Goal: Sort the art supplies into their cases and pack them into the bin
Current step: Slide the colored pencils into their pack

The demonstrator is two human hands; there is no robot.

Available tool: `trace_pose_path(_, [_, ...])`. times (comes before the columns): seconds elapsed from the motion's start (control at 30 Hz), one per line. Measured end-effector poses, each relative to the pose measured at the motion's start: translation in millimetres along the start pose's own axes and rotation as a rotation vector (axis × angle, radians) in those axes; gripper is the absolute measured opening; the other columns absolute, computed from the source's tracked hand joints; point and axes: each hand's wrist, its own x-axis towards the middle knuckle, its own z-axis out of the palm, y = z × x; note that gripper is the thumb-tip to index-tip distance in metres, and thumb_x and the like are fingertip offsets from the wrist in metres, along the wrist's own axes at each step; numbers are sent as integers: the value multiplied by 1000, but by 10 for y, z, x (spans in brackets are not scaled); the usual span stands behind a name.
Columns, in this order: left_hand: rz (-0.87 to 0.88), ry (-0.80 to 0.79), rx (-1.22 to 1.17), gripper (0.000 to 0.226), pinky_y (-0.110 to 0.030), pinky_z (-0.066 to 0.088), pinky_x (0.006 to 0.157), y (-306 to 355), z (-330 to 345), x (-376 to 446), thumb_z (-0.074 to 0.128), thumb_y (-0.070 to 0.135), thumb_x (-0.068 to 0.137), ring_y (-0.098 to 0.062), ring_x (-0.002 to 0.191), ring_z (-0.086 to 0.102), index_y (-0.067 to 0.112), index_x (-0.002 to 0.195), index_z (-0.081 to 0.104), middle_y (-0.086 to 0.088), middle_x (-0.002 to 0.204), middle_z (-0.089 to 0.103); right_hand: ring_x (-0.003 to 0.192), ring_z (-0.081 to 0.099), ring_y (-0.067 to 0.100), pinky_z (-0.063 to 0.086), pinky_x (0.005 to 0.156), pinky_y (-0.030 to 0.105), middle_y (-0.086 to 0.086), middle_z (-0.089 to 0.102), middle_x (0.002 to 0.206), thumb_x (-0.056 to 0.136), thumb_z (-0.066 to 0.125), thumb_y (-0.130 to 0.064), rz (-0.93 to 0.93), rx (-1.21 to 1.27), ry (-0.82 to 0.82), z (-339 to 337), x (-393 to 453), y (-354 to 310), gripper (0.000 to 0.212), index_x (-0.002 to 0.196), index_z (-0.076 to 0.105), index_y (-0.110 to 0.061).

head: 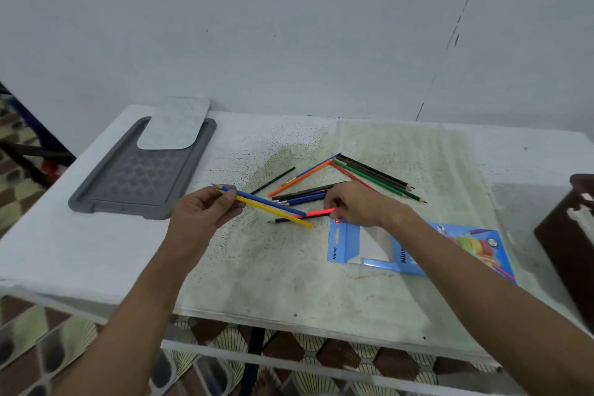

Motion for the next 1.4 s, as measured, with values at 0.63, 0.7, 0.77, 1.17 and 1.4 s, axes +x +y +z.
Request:
trace_pose_path(0.63, [-38,-182,68,13,-25,58,75,-520,1192,5,59,5,91,-14,70,69,3,83,69,-4,68,71,64,59,6,48,66,17,-2,60,73,77,73,3,326,727,388,-73,-1325,718,24,96,68,-11])
trace_pose_path(0.7, [-47,-84,65,11,-24,58,74,-581,1040,74,59,5,91,-13,69,69,2,85,68,-2,66,71,64,58,1,48,67,15,-1,60,74,78,73,3,327,720,389,-43,-1343,719,22,93,67,-13])
trace_pose_path(0.77, [-60,-4,59,11,-22,58,71,-619,891,129,59,5,91,-12,68,69,-3,91,67,-1,65,70,64,59,-1,49,67,14,-2,61,74,78,72,2,332,730,400,-30,-1345,720,22,91,67,-15])
trace_pose_path(1.17, [-303,10,287,21,-22,45,41,-715,1454,-135,69,23,87,-13,38,47,7,74,69,-4,48,57,72,66,6,55,73,26,3,66,79,78,73,-3,357,790,395,-13,-1335,701,20,92,67,-16])
trace_pose_path(1.4, [6,-273,1236,58,-23,26,44,-589,1429,93,65,61,78,-12,40,34,17,50,38,3,44,32,74,67,13,56,71,25,6,67,80,77,74,-2,333,842,359,-51,-1325,685,23,96,68,-13])
